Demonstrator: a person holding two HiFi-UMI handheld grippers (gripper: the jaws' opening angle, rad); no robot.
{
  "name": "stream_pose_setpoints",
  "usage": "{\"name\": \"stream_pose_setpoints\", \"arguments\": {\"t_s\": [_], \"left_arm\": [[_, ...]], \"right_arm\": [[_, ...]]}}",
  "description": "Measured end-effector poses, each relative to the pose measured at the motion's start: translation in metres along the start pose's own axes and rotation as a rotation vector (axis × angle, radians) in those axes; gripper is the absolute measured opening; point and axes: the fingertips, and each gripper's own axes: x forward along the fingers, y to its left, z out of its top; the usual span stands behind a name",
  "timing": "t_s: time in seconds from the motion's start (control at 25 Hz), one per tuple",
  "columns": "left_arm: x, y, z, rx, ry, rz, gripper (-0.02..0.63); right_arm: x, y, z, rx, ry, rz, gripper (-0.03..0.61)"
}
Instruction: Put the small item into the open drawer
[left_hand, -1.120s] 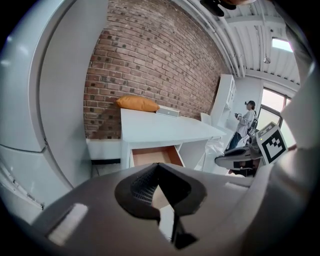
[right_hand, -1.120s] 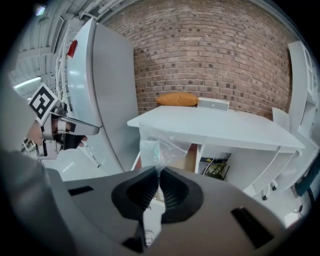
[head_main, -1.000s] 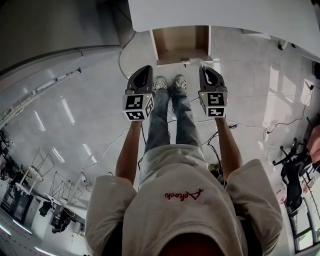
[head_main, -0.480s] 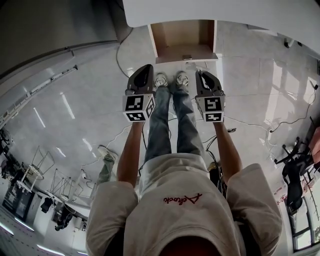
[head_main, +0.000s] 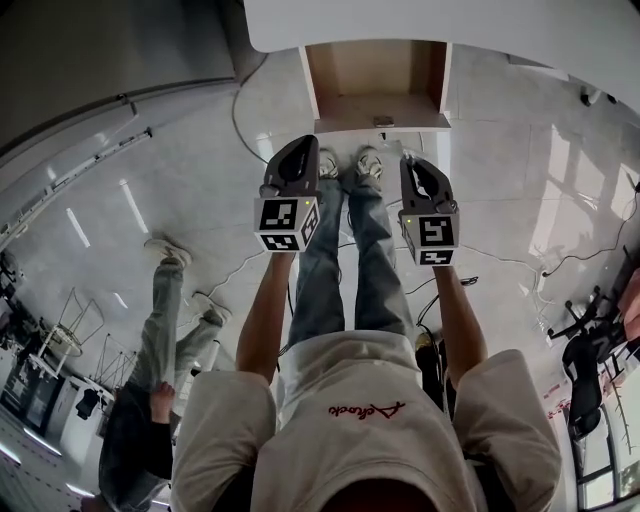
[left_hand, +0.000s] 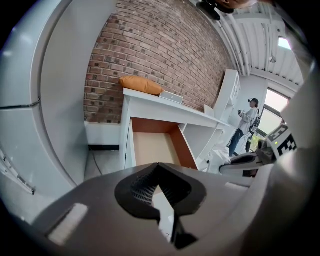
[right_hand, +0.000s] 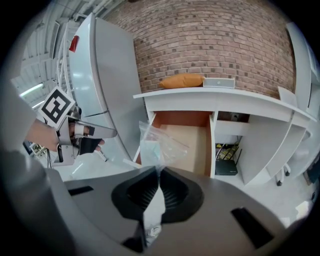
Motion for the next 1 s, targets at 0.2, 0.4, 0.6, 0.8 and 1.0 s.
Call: {"name": "stream_pose_setpoints", "arguments": {"t_s": [0.2,0.4,0.6,0.8,1.0], "left_arm": [[0.009,0.004,-0.013,-0.01,0.003,-0.002,0.008],[0.016,0.006,-0.02,-0.017,0.0,-0.004,0.008],[0.018,0.002,-0.022,-0.025,-0.003,-0.006,0.008],[0.016,0.005,-0.028,-0.038,-0.001,0.002,0.008],[0.012,0.008,-0.027,-0.047,-0.008,0.009,0.008]], "right_arm": [[0.008,-0.004,0.003,0.011,-0.021,0.006,0.014],[0.02,-0.006,0.02,-0.016,-0.057,0.016,0.014],[0.033,-0.013,0.041,-0.062,-0.092,0.026,0.014],[0.055,-0.019,0.054,-0.088,-0.082,0.036,0.014],[0.082,-0.027,0.068,-0.118,-0.079,0.029,0.014]]}}
